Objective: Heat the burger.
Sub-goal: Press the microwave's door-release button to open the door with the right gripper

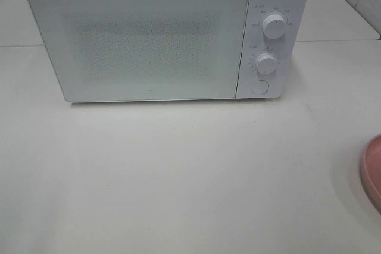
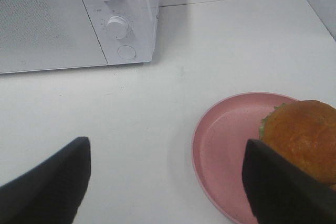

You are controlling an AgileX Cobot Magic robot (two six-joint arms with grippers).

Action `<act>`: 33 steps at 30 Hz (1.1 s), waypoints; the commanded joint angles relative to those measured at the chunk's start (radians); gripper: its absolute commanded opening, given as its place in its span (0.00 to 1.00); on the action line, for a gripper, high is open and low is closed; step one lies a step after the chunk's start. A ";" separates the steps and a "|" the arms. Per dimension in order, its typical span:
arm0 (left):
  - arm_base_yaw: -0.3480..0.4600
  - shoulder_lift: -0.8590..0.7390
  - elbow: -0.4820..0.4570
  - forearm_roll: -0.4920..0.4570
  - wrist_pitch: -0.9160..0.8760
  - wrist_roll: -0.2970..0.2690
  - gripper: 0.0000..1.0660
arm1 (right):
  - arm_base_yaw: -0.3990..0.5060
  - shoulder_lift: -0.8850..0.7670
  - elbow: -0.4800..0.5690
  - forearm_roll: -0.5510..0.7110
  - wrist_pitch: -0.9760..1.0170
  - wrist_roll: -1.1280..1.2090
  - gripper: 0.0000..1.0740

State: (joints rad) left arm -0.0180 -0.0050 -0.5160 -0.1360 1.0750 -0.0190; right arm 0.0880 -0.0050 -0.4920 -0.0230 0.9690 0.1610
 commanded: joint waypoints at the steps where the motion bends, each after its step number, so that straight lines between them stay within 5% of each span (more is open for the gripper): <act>1: 0.000 -0.025 0.000 -0.003 -0.011 -0.004 0.92 | -0.003 -0.024 0.002 0.001 -0.009 -0.001 0.71; 33: 0.000 -0.025 0.000 -0.003 -0.011 -0.004 0.92 | -0.003 -0.024 0.002 0.001 -0.009 -0.001 0.71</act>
State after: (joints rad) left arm -0.0180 -0.0050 -0.5160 -0.1360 1.0750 -0.0190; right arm 0.0880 -0.0050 -0.4920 -0.0230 0.9690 0.1610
